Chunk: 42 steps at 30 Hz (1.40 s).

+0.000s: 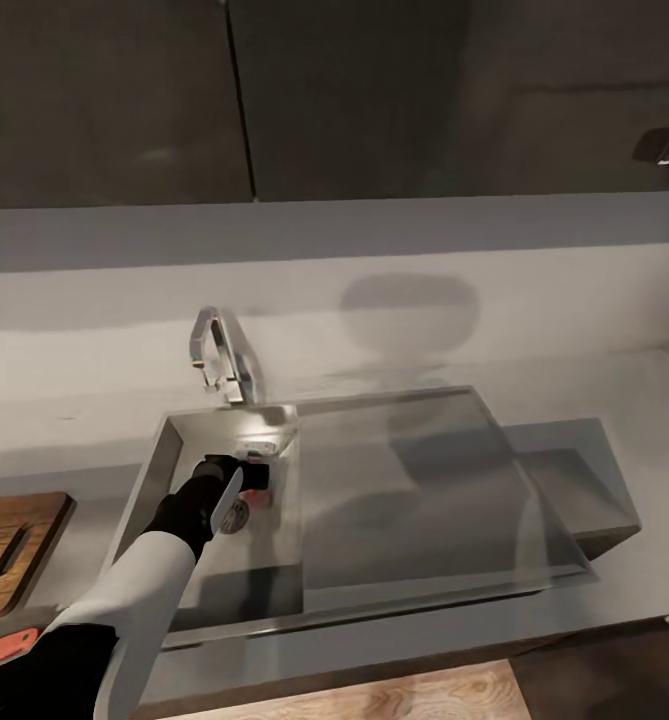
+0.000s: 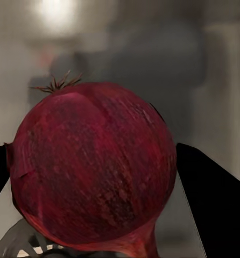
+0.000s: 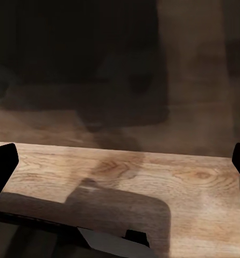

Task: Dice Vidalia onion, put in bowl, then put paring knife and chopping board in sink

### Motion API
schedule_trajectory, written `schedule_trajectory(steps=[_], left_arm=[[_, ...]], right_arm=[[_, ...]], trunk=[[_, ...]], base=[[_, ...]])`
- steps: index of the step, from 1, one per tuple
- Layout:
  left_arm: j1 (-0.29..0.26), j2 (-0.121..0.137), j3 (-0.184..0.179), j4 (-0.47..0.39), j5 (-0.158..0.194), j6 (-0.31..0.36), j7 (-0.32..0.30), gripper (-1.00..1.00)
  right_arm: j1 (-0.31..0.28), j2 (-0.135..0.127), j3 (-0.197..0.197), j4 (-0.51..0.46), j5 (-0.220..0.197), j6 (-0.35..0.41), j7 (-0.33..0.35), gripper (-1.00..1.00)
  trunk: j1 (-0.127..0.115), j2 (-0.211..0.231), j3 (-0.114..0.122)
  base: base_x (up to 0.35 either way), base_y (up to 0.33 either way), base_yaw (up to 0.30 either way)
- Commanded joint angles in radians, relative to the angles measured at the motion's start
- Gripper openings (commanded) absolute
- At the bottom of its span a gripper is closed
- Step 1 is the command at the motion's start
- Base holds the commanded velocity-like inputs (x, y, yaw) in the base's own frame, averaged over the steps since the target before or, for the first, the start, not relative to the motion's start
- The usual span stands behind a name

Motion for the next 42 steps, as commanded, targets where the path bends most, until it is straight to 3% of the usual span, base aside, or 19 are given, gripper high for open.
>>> schedule_trajectory(steps=[1, 10, 17, 29, 36, 40, 42], left_arm=[[0.0, 0.0, -0.002, -0.001, -0.001, 0.005, 0.003, -1.0], [0.0, 0.001, -0.002, -0.007, -0.001, 0.007, 0.001, -1.0], [0.0, 0.001, -0.002, -0.013, -0.001, 0.007, 0.001, -1.0], [0.002, -0.001, -0.003, -0.173, 0.006, 0.044, 0.001, -1.0], [0.106, -0.003, -0.003, -0.409, 0.008, 0.108, 0.001, -1.0], [0.233, -0.004, -0.018, -0.695, 0.008, 0.249, -0.001, -1.0], [0.255, -0.003, -0.04, -0.769, 0.008, 0.269, -0.002, -1.0]], right_arm=[[0.0, 0.0, -0.001, -0.001, 0.009, 0.0, -0.004, 1.0], [0.0, 0.0, -0.001, -0.001, 0.009, 0.0, -0.004, 1.0], [0.0, 0.0, 0.0, -0.001, 0.009, 0.0, -0.004, 1.0], [0.0, 0.0, 0.001, 0.0, 0.009, 0.0, -0.004, 1.0], [0.0, 0.0, 0.0, 0.0, 0.009, 0.0, -0.004, 1.0], [0.0, 0.0, 0.0, 0.002, 0.009, 0.0, -0.004, 1.0], [0.0, 0.0, 0.0, 0.002, 0.009, 0.0, -0.004, 1.0]], trunk=[[0.001, -0.002, 0.0], [0.001, -0.002, 0.014], [0.001, -0.002, 0.026], [0.001, -0.002, 0.045], [0.001, -0.002, 0.056], [0.001, -0.002, 0.062], [0.001, -0.002, 0.066]], base=[[0.0, 0.0, -0.065], [-0.023, 0.0, -0.034], [-0.265, 0.048, -0.001], [-0.331, 0.094, 0.0], [-0.324, 0.099, 0.0], [-0.257, 0.123, 0.0], [-0.208, 0.187, 0.0]])
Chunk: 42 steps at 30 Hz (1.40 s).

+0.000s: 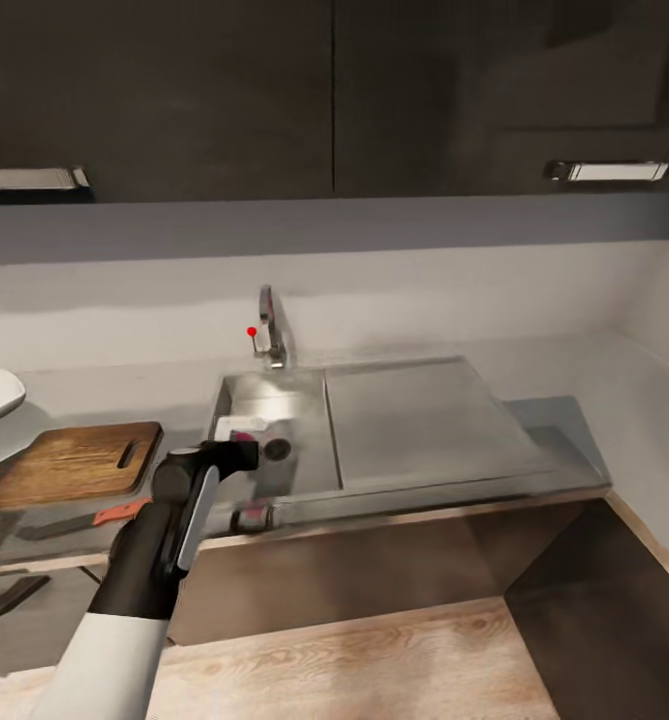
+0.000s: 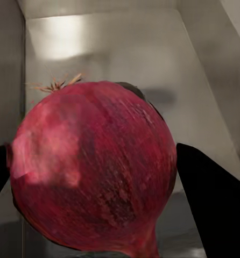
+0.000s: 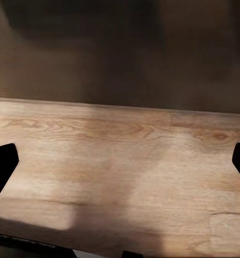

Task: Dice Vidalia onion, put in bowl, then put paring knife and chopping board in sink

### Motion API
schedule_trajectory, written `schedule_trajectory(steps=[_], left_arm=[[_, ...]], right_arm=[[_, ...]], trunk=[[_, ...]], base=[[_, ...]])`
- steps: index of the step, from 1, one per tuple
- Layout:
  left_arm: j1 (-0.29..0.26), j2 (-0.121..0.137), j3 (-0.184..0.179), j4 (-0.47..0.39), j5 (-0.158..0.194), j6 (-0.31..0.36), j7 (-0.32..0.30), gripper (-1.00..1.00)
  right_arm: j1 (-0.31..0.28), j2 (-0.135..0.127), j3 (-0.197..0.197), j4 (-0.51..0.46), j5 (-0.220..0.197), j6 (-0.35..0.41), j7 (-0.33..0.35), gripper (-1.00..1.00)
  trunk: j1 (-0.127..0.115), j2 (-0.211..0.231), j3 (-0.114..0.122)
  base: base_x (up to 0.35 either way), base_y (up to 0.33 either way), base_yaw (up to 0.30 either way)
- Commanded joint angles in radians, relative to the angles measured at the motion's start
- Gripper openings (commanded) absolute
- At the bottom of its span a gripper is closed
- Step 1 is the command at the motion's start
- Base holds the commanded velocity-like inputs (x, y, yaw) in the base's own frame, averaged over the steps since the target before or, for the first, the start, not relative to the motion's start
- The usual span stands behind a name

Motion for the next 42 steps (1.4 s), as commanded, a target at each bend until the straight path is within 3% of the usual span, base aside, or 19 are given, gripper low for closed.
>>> schedule_trajectory(steps=[1, 5, 20, 42], left_arm=[[0.007, 0.001, -0.01, -0.027, -0.001, 0.013, 0.003, -1.0], [0.017, 0.001, -0.025, -0.073, -0.001, 0.037, 0.003, -1.0], [0.019, 0.002, -0.032, -0.081, -0.001, 0.041, 0.003, -1.0], [0.019, 0.003, -0.033, -0.075, 0.0, 0.041, 0.003, -1.0]], right_arm=[[0.0, 0.0, -0.001, -0.002, 0.009, 0.0, -0.004, 1.0], [0.0, 0.0, -0.002, -0.001, 0.009, 0.0, -0.004, 1.0], [0.0, 0.0, -0.002, -0.001, 0.009, 0.0, -0.004, 1.0], [0.0, 0.0, -0.001, -0.002, 0.009, 0.0, -0.004, 1.0]], trunk=[[0.0, -0.002, 0.0], [0.0, -0.002, 0.006], [0.0, -0.002, 0.03], [0.0, -0.002, 0.031]], base=[[-0.176, 0.231, 0.0], [-0.106, 0.285, 0.0], [-0.008, 0.314, 0.0], [0.0, 0.317, 0.0]])
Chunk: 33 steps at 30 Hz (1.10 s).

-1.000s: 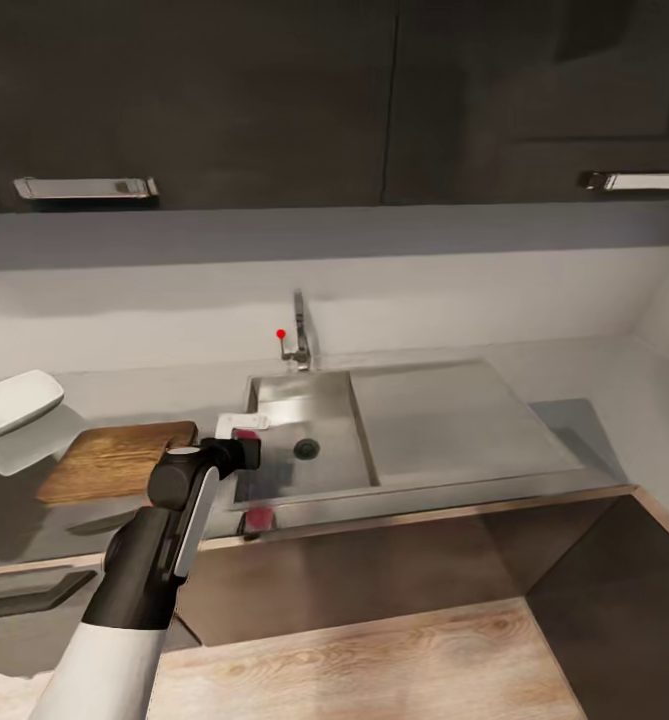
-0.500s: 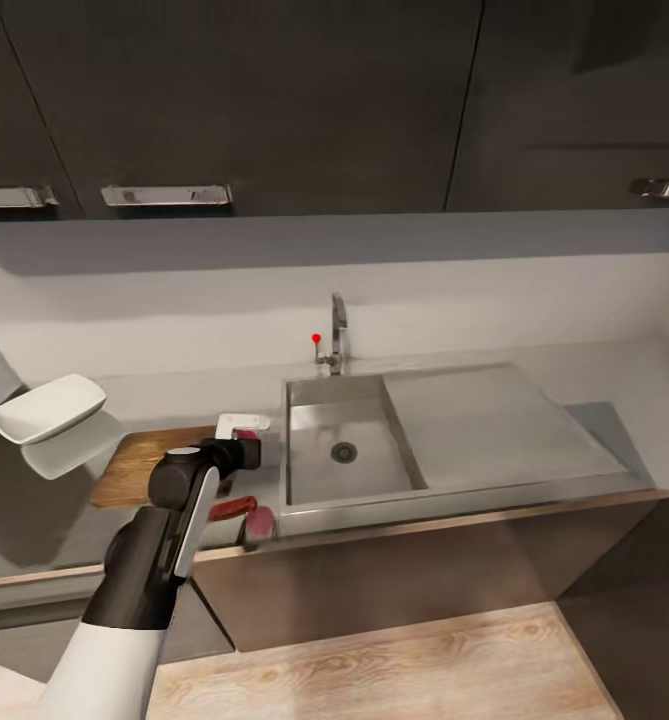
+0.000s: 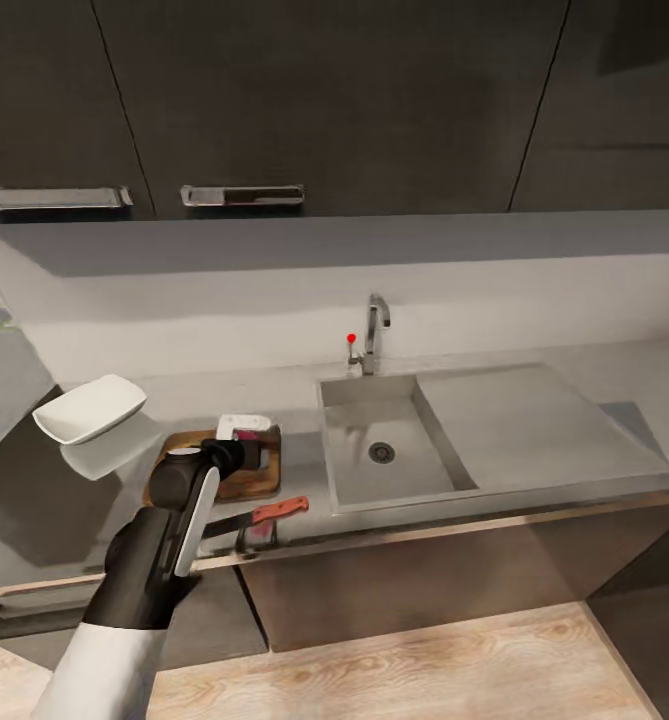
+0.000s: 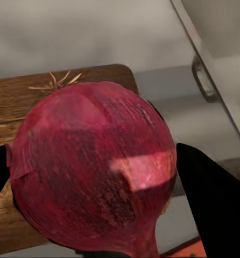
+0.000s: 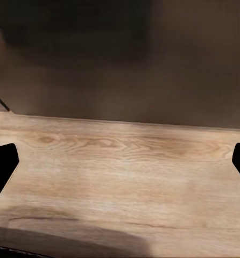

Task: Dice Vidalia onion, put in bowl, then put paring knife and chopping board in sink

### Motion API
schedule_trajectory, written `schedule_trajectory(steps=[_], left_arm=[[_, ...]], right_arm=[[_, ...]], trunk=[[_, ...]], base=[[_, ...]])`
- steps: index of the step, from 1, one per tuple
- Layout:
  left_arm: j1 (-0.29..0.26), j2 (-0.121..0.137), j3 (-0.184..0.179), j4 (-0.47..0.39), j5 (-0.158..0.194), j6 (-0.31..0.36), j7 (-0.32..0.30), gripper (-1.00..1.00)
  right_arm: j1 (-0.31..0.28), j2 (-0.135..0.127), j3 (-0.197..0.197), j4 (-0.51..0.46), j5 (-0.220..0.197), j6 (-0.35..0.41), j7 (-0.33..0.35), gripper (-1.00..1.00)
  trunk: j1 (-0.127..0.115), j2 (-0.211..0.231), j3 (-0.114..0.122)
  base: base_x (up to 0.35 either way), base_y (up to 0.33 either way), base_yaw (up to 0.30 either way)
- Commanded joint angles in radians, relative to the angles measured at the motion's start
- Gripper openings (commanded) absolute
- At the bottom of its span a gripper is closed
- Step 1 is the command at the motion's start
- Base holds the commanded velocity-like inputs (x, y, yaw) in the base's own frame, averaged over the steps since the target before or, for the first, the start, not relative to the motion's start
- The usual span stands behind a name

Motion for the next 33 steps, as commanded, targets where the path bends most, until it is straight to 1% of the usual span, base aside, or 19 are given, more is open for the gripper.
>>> schedule_trajectory(steps=[1, 15, 20, 33], left_arm=[[-0.001, 0.0, -0.001, -0.001, 0.001, 0.004, 0.003, -1.0], [0.002, 0.0, -0.001, 0.004, 0.001, 0.004, 0.003, -1.0], [0.017, 0.0, -0.001, 0.008, 0.001, 0.004, 0.003, -1.0], [0.019, 0.0, -0.001, 0.018, 0.001, 0.003, 0.003, -1.0]], right_arm=[[0.0, 0.0, -0.001, -0.002, 0.01, 0.0, -0.004, 1.0], [0.0, 0.0, -0.002, -0.002, 0.01, 0.0, -0.004, 1.0], [0.0, 0.0, -0.002, -0.002, 0.01, 0.0, -0.004, 1.0], [0.0, 0.0, -0.002, -0.002, 0.01, 0.001, -0.004, 1.0]], trunk=[[0.001, -0.002, -0.002], [0.001, -0.002, -0.003], [0.001, -0.002, -0.008], [0.001, -0.002, -0.028]], base=[[0.0, 0.317, 0.0], [0.0, 0.299, 0.0], [0.0, 0.058, 0.0], [0.004, 0.002, 0.0]])
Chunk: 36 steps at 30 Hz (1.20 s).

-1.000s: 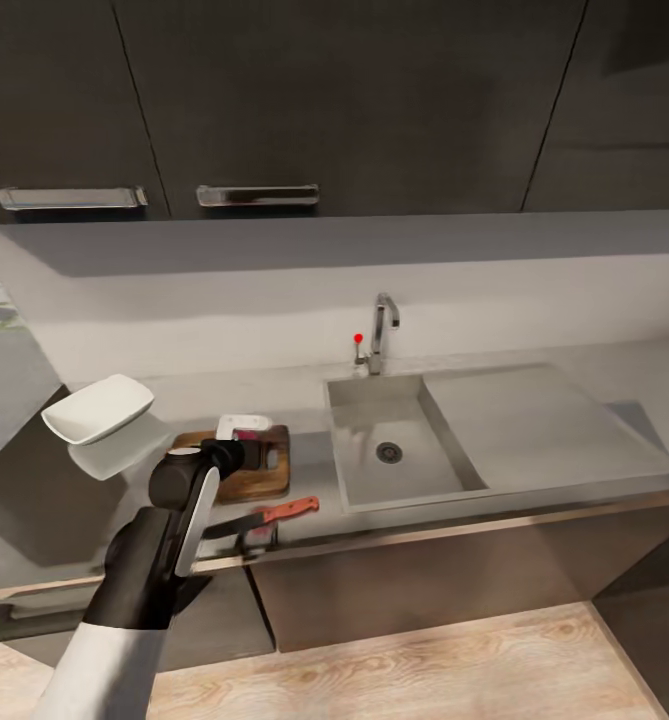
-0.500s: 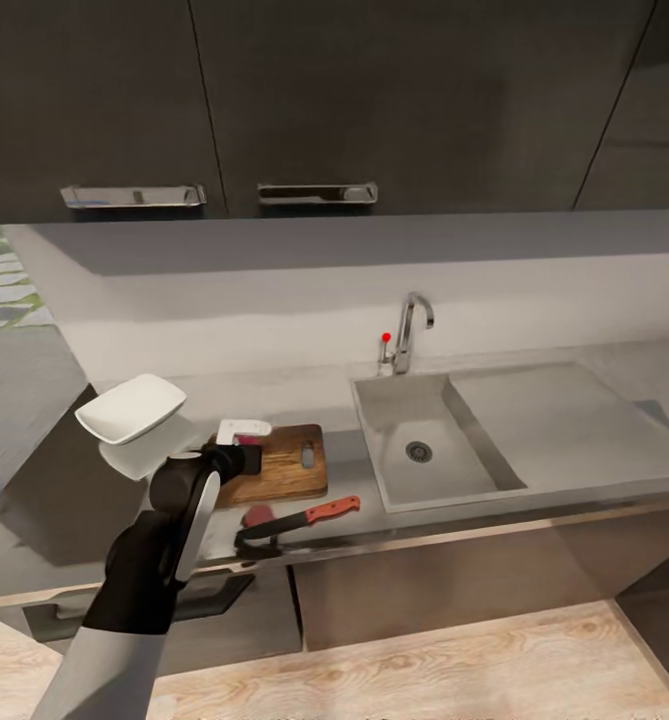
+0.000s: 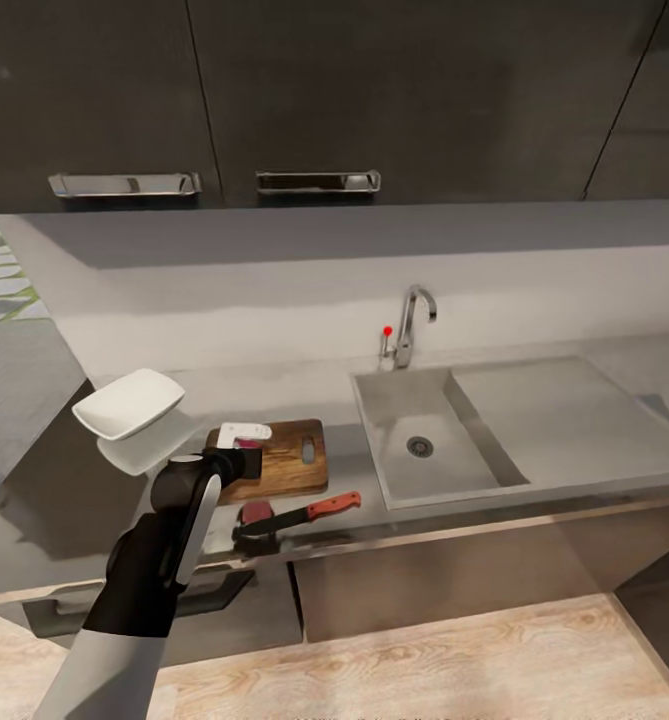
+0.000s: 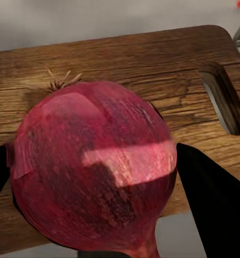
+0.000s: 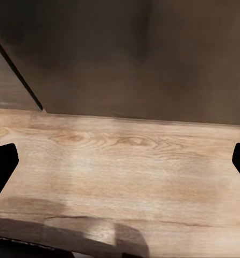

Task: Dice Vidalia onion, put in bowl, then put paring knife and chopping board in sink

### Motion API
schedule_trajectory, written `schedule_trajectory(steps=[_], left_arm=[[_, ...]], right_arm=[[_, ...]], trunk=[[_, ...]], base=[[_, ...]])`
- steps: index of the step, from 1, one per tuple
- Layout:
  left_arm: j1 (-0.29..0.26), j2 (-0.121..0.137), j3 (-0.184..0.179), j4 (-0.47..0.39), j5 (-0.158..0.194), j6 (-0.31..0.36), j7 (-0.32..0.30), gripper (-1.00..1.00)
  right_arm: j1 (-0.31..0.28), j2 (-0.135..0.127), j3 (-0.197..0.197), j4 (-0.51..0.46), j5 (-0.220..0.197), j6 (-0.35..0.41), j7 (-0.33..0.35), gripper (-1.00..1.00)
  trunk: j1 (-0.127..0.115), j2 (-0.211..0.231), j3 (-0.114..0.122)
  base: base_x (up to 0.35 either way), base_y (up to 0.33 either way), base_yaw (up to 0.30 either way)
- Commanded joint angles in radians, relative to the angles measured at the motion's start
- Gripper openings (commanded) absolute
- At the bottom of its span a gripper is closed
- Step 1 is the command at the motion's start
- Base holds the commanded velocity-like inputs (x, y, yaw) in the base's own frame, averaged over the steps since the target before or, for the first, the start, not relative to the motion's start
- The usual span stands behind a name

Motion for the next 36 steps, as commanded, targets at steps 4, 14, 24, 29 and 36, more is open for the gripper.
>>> schedule_trajectory(steps=[4, 14, 24, 29, 36], left_arm=[[-0.001, 0.0, -0.001, 0.003, 0.001, 0.004, 0.003, -1.0], [-0.001, 0.0, -0.001, 0.007, 0.001, 0.004, 0.003, -1.0], [-0.001, 0.0, -0.022, 0.008, 0.001, 0.004, 0.003, -1.0], [-0.001, 0.0, -0.024, 0.008, 0.001, 0.004, 0.003, -1.0], [0.0, 0.001, -0.023, 0.008, 0.001, 0.004, 0.003, -1.0]], right_arm=[[0.0, 0.0, -0.001, -0.001, 0.009, 0.0, -0.004, 1.0], [0.0, 0.0, -0.001, -0.001, 0.009, 0.0, -0.004, 1.0], [0.0, -0.001, -0.001, -0.001, 0.009, 0.0, -0.004, 1.0], [0.0, 0.0, 0.0, -0.002, 0.009, 0.0, -0.004, 1.0], [0.0, 0.0, -0.001, -0.002, 0.009, 0.0, -0.004, 1.0]], trunk=[[0.001, -0.002, -0.008], [0.001, -0.002, -0.022], [0.001, -0.002, -0.023], [0.001, -0.002, -0.023], [0.001, -0.002, -0.023]], base=[[0.153, 0.063, 0.0], [0.039, 0.019, 0.0], [0.0, 0.0, 0.0], [0.146, 0.022, 0.0], [0.064, 0.008, 0.0]])
